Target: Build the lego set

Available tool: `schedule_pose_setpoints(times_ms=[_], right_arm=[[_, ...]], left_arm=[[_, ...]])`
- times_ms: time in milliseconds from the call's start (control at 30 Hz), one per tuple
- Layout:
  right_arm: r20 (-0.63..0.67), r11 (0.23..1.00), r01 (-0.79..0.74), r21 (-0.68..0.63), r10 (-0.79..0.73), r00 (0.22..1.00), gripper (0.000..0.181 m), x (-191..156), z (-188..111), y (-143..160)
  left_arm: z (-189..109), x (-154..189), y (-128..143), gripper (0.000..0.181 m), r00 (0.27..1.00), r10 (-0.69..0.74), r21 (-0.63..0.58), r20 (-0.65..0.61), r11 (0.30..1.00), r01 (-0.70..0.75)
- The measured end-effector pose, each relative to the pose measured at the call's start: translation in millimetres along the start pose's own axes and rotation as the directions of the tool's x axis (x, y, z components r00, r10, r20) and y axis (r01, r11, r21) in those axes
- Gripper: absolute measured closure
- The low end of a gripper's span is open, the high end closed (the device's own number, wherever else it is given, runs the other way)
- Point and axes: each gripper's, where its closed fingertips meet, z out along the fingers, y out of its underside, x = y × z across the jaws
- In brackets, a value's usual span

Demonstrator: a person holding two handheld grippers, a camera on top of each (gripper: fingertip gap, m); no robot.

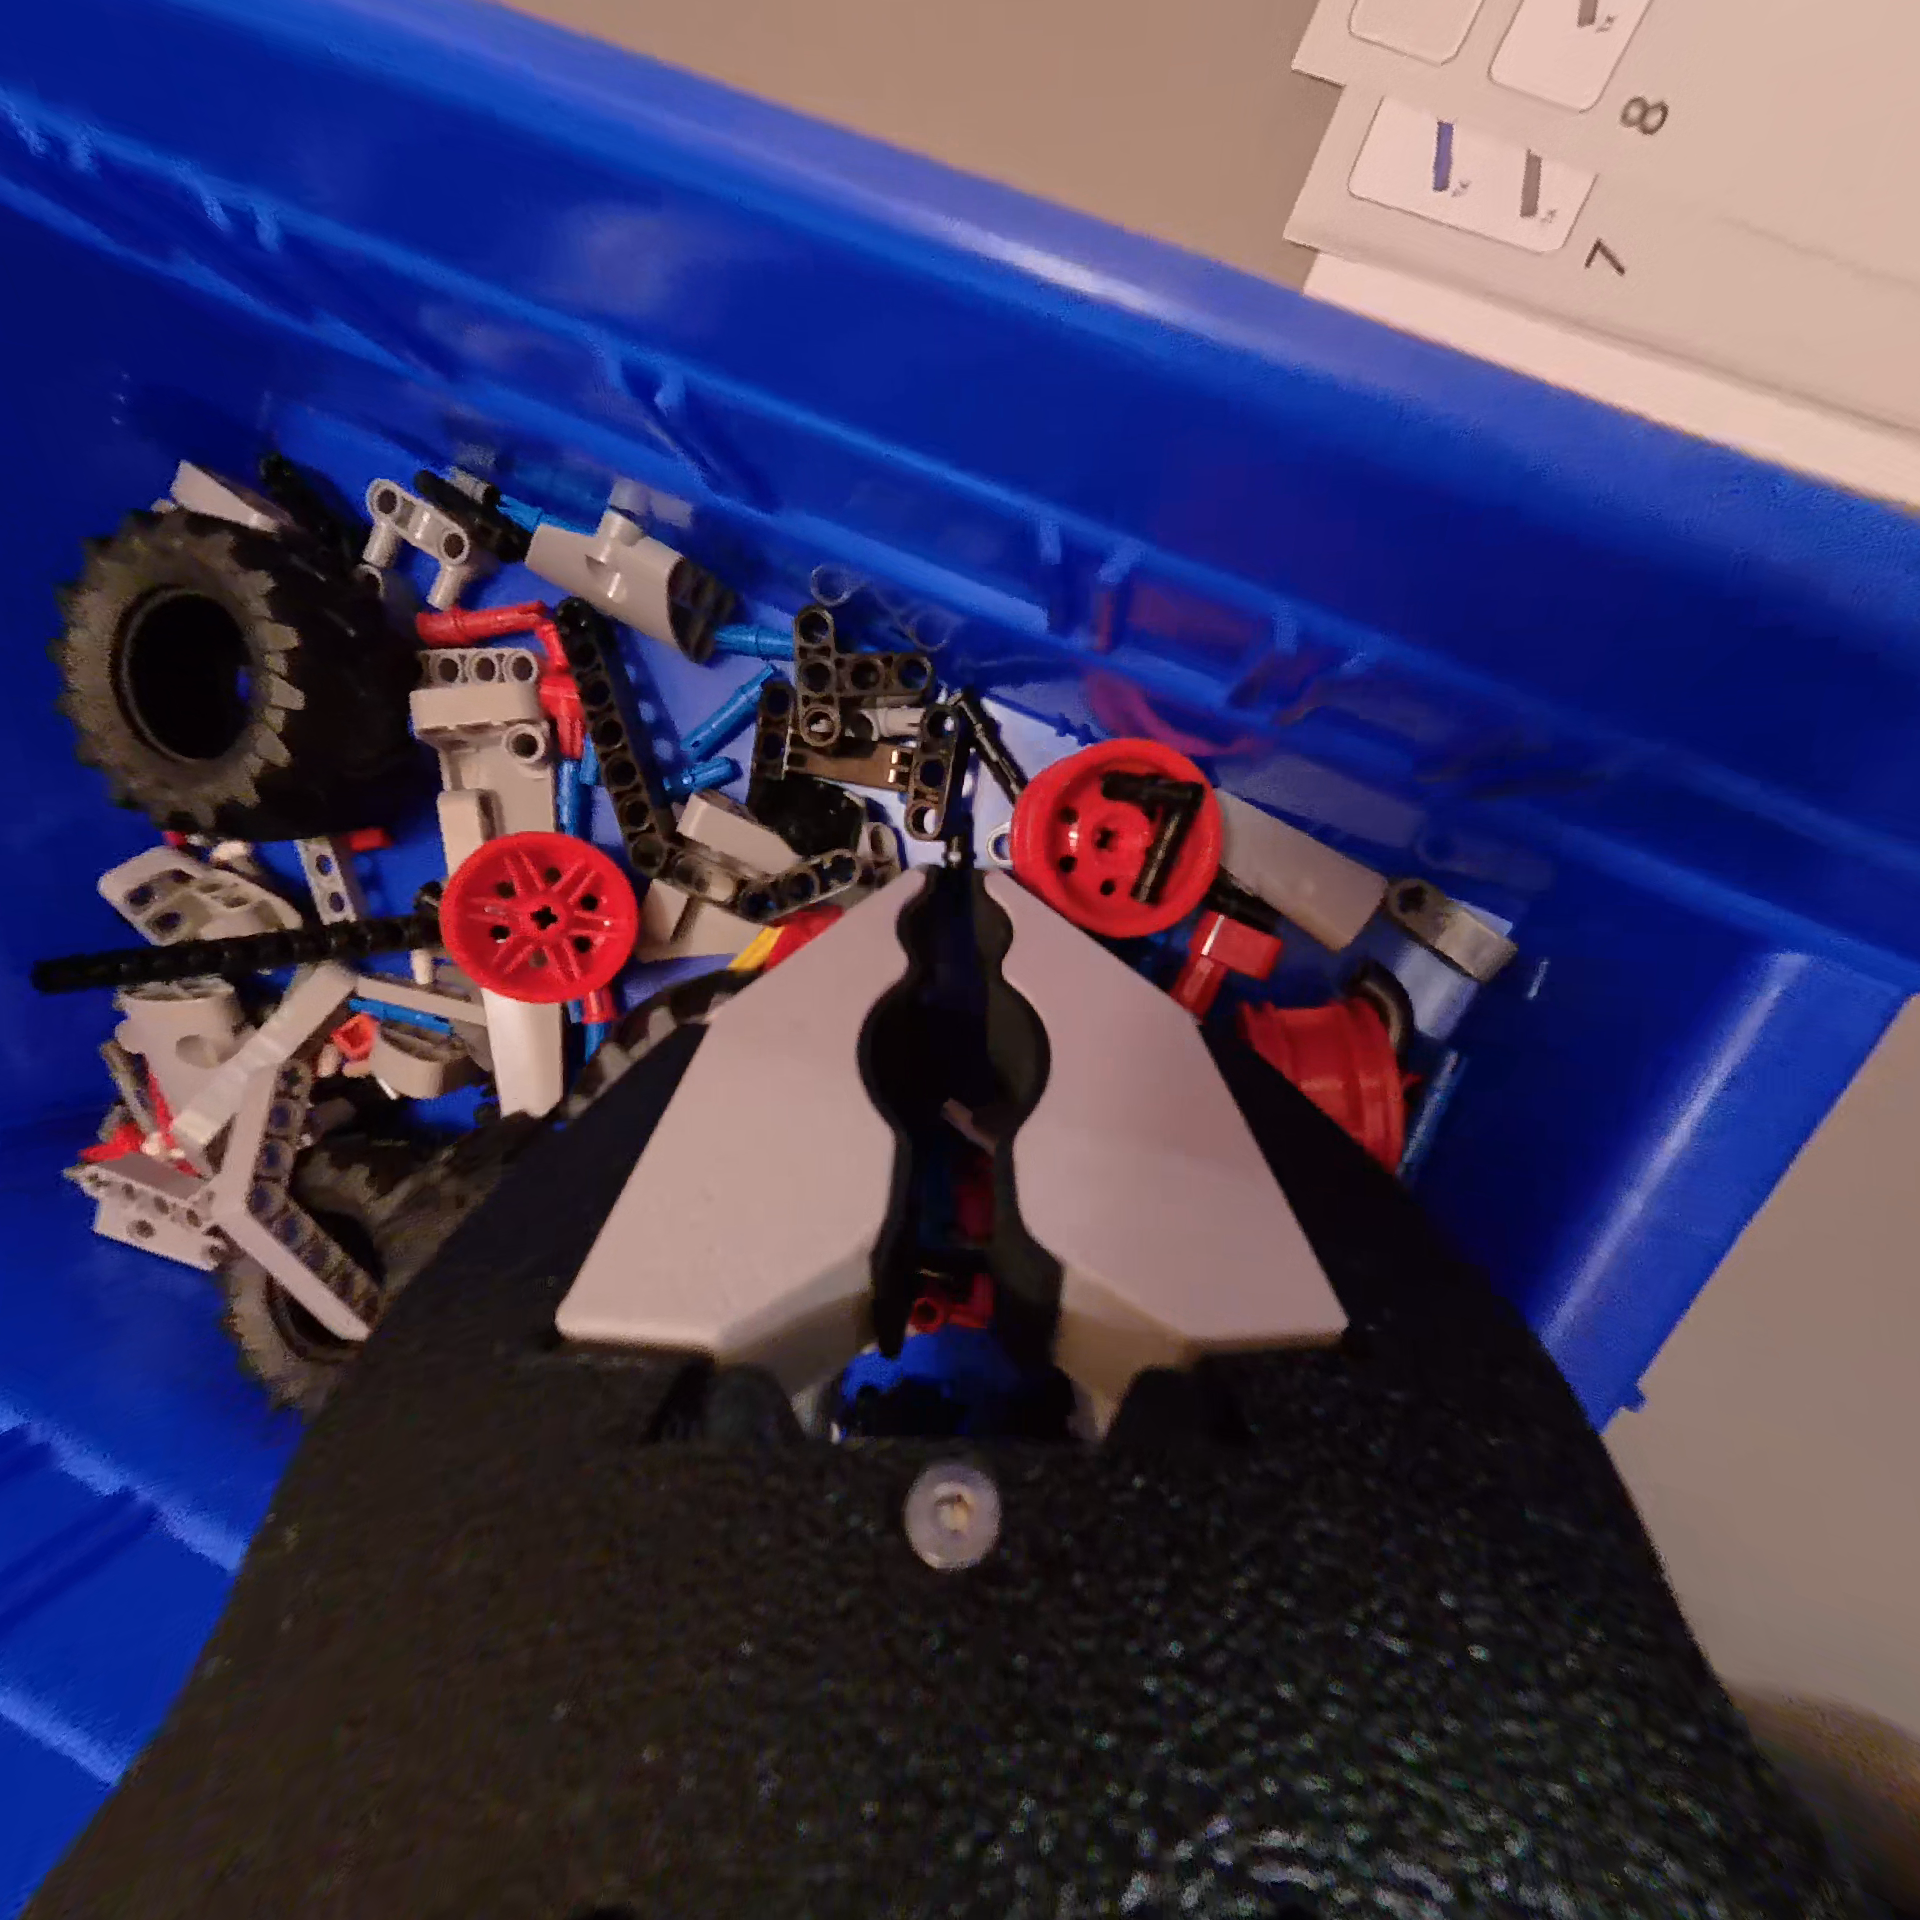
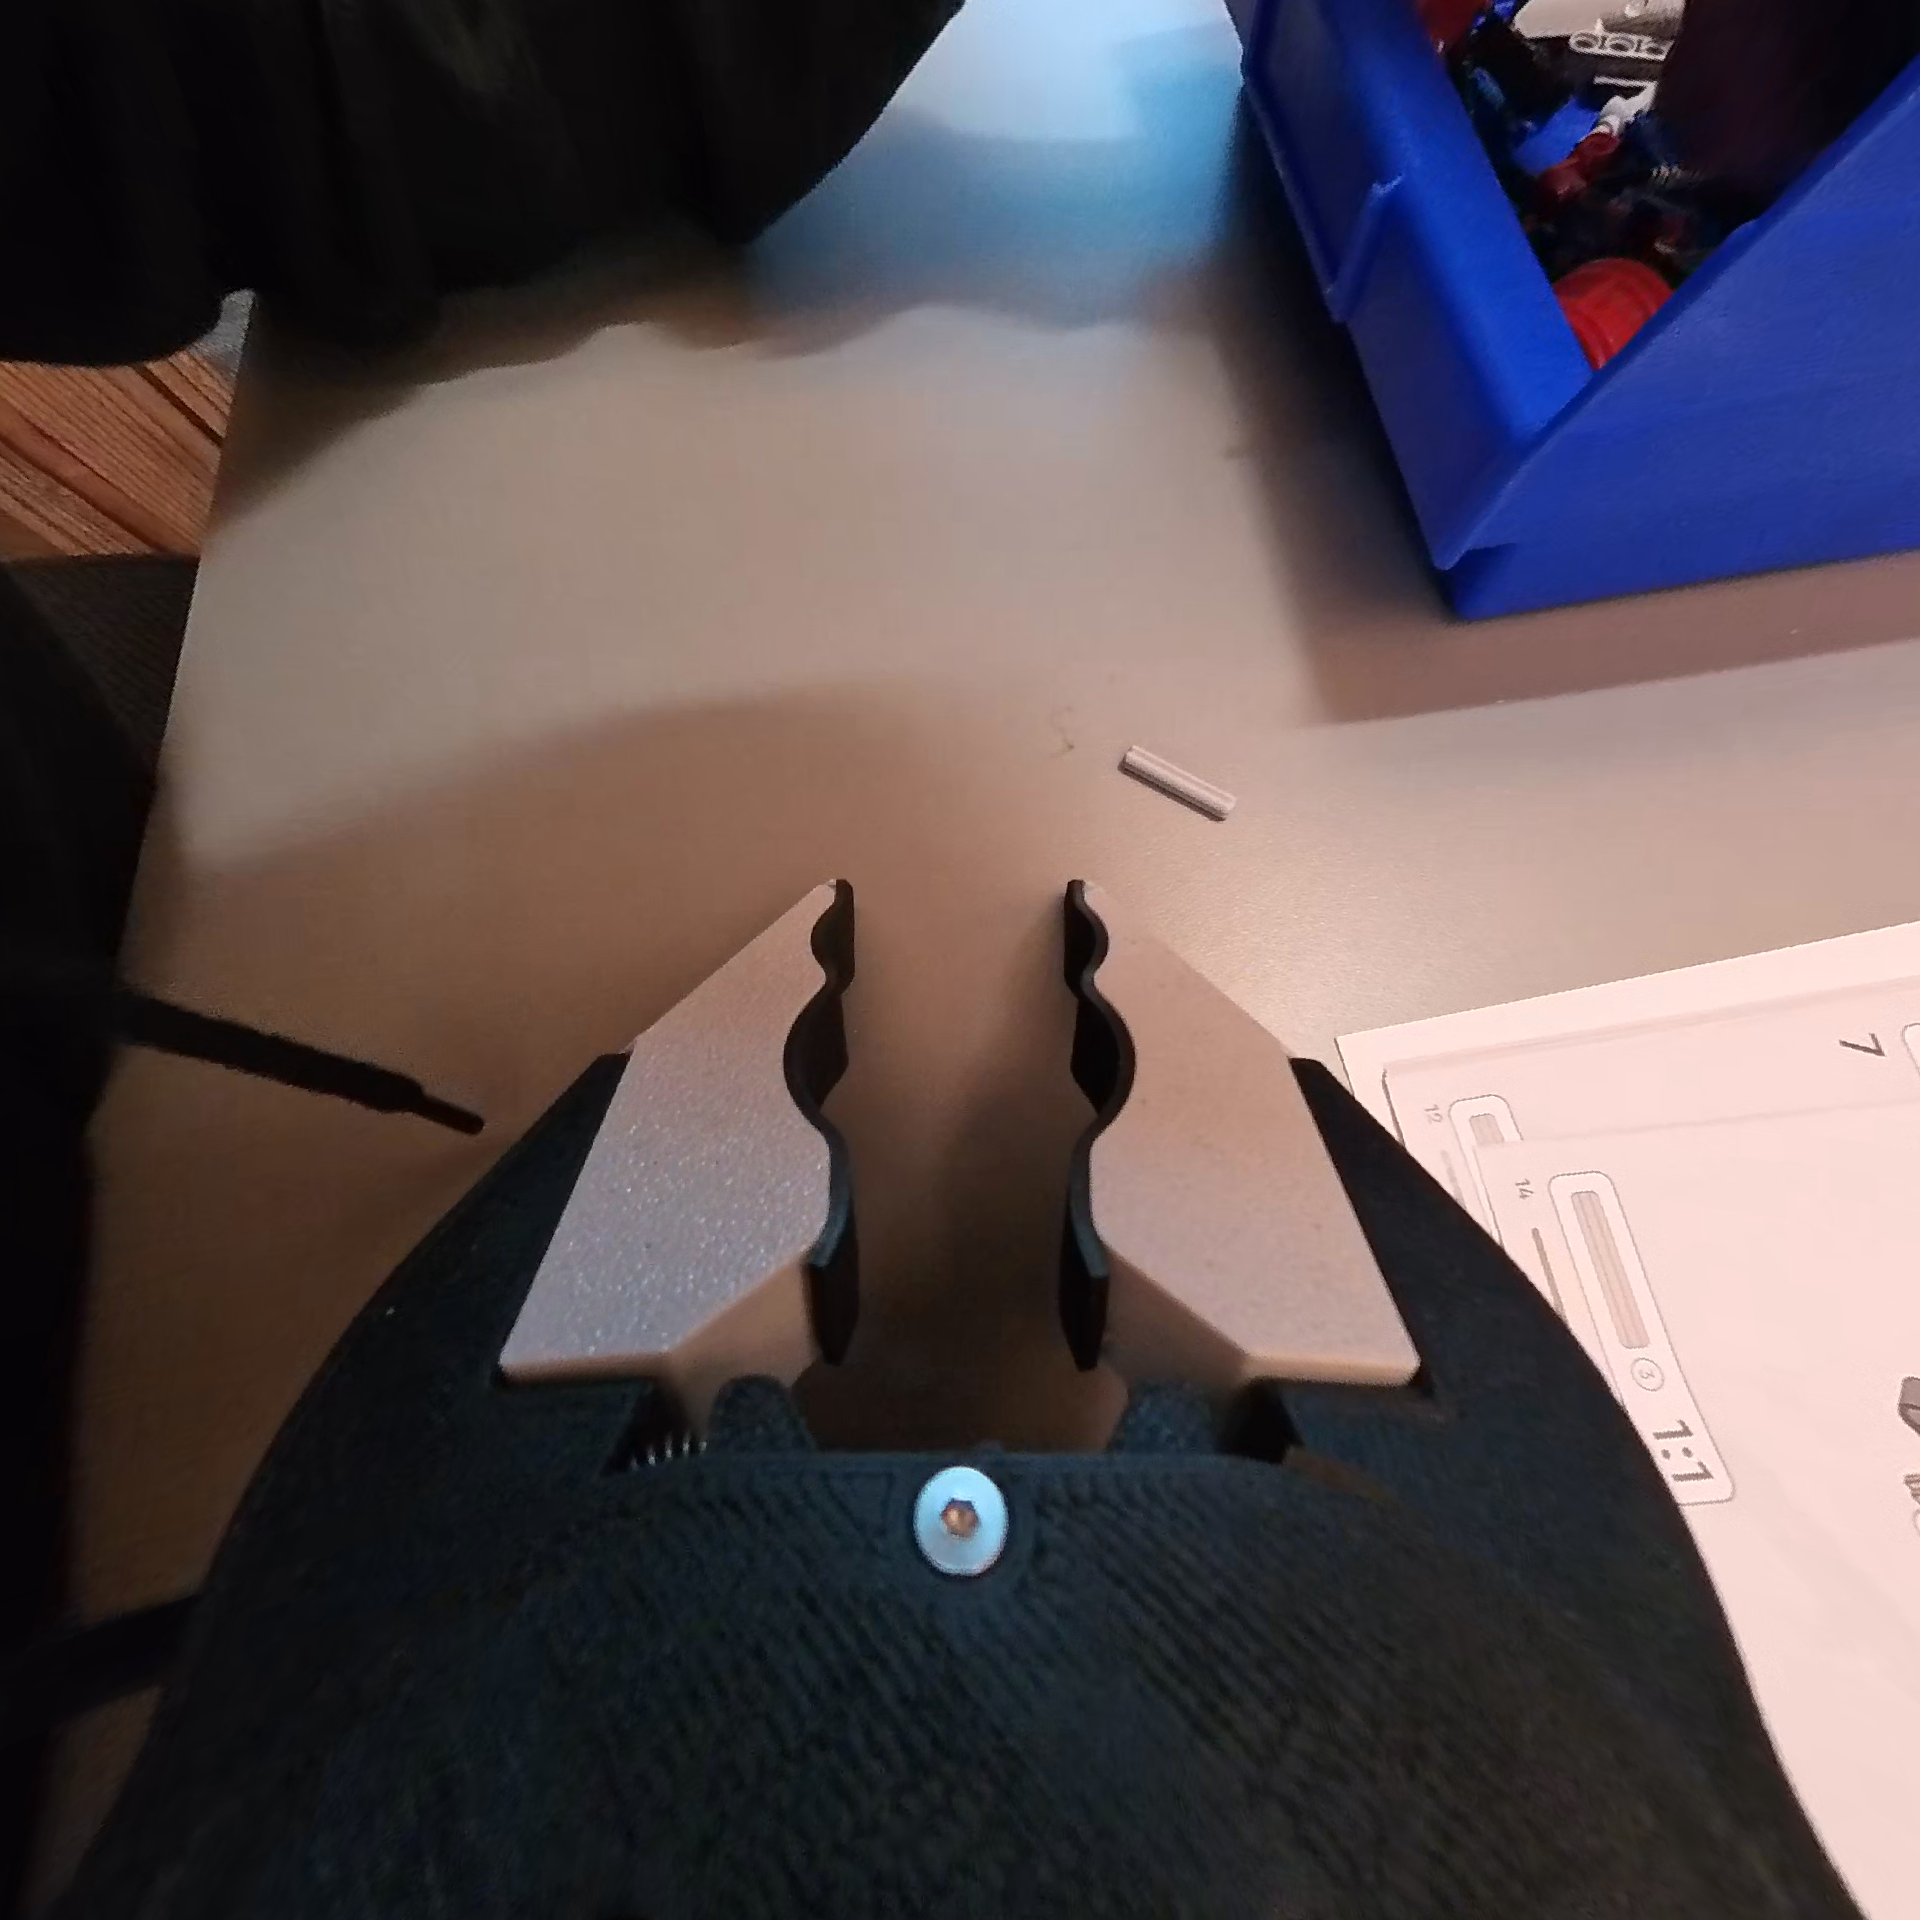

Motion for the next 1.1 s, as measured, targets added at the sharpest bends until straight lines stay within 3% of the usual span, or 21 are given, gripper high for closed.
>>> schedule_pose_setpoints(times_ms=[33,200,400,533,733,800,900,1033,1100], right_arm=[[-0.001,1.0,0.0,0.0,0.0,1.0,0.143,0.0,0.0,0.0],[0.0,1.0,-0.005,0.001,0.005,1.0,0.143,0.5,-0.1,-0.3],[-0.021,0.999,-0.05,0.007,0.05,0.999,0.139,-4.3,-13.6,2.5],[-0.074,0.991,-0.029,0.13,0.039,0.997,0.139,-10.5,-51.5,-10.8],[-0.116,0.956,0.017,0.293,0.018,0.993,0.143,-34.3,-105.7,5.3],[-0.153,0.92,0.011,0.393,0.054,0.987,0.153,-31.0,-132.6,9.3],[-0.171,0.856,0.027,0.516,0.072,0.983,0.154,-26.4,-182.9,18.4],[-0.217,0.842,0.081,0.533,0.043,0.975,0.155,-14.8,-229.4,50.6],[-0.262,0.872,0.118,0.474,0.012,0.965,0.154,-8.7,-242.1,75.0]], left_arm=[[0.3,0.3,-0.2,0.179,1.0,-0.027,0.001,-0.01,1.0,0.027],[-0.3,-0.9,-0.1,0.179,0.996,-0.082,0.019,-0.046,0.996,0.083],[-16.4,-9.8,-5.3,0.179,0.993,-0.116,0.045,0.025,0.992,0.115],[-26.8,-12.8,-2.7,0.179,0.98,-0.171,0.065,0.1,0.984,0.165],[-39.4,-19.1,-3.4,0.179,0.925,-0.287,0.173,0.25,0.953,0.249],[-46.7,-17.3,-6.4,0.18,0.895,-0.336,0.231,0.295,0.934,0.274],[-60.7,-11.6,-15.1,0.179,0.853,-0.394,0.316,0.343,0.903,0.29],[-79.8,-5.7,-27.3,0.179,0.802,-0.437,0.392,0.408,0.877,0.278],[-91.4,5.2,-42.2,0.179,0.804,-0.439,0.425,0.401,0.867,0.261]])
